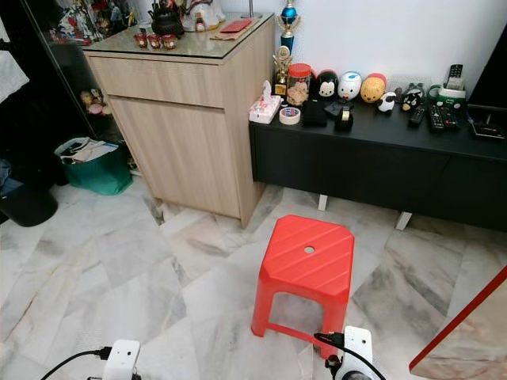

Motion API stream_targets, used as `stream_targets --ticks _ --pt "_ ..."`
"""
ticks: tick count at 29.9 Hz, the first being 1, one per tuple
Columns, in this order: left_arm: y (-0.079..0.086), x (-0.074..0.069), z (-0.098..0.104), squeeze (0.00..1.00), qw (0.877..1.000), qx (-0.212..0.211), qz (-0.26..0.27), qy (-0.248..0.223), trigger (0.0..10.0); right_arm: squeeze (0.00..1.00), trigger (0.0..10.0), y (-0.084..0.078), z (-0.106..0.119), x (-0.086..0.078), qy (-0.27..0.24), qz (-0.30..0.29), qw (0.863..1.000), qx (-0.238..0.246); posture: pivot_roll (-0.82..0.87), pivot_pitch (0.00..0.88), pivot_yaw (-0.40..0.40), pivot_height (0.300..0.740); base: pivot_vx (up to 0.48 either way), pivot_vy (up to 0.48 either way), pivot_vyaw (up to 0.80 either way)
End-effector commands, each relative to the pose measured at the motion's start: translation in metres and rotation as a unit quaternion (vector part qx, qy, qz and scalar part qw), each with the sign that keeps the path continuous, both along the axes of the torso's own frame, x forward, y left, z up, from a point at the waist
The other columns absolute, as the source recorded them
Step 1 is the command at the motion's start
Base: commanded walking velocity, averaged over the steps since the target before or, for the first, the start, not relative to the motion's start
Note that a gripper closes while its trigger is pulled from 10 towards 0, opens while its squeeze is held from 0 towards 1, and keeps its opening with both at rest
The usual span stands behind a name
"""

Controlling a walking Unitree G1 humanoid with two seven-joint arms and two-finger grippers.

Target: Hang keys on a hook

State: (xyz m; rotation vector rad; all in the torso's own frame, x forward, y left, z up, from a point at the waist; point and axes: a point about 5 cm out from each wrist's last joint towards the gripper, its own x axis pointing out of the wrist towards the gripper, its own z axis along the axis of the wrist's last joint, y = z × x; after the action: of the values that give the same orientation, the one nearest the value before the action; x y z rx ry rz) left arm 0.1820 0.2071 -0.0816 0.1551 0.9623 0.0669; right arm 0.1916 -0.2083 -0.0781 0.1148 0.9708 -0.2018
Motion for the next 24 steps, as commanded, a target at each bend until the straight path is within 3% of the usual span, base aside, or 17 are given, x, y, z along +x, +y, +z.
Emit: stream_targets --ticks 1,6,15,24 --pt "0.005 0.002 0.002 0.0 1.0 0.011 -0.002 -0.001 10.0 0.0 10.0 0.001 0.0 0.001 0.003 -0.012 1.0 0.005 -0.05 0.0 0.033 0.723 0.0 0.0 0.0" --pt "0.002 0.003 0.002 0.0 1.0 0.01 -0.01 -0.001 10.0 0.0 10.0 0.003 0.0 0.002 0.01 -0.022 1.0 0.008 -0.05 0.0 0.031 0.723 0.0 -0.342 -0.09" --pt "0.0 0.004 0.002 0.0 1.0 0.009 -0.011 0.004 10.0 0.0 10.0 0.002 -0.003 -0.004 0.024 -0.007 1.0 -0.003 -0.05 0.0 0.045 0.723 0.0 -0.363 -0.69" --pt "-0.002 0.015 0.006 0.0 1.0 0.008 -0.009 -0.007 10.0 0.0 10.0 0.001 0.001 0.003 0.016 0.013 1.0 -0.014 -0.05 0.0 0.039 0.723 0.0 -0.382 0.0"
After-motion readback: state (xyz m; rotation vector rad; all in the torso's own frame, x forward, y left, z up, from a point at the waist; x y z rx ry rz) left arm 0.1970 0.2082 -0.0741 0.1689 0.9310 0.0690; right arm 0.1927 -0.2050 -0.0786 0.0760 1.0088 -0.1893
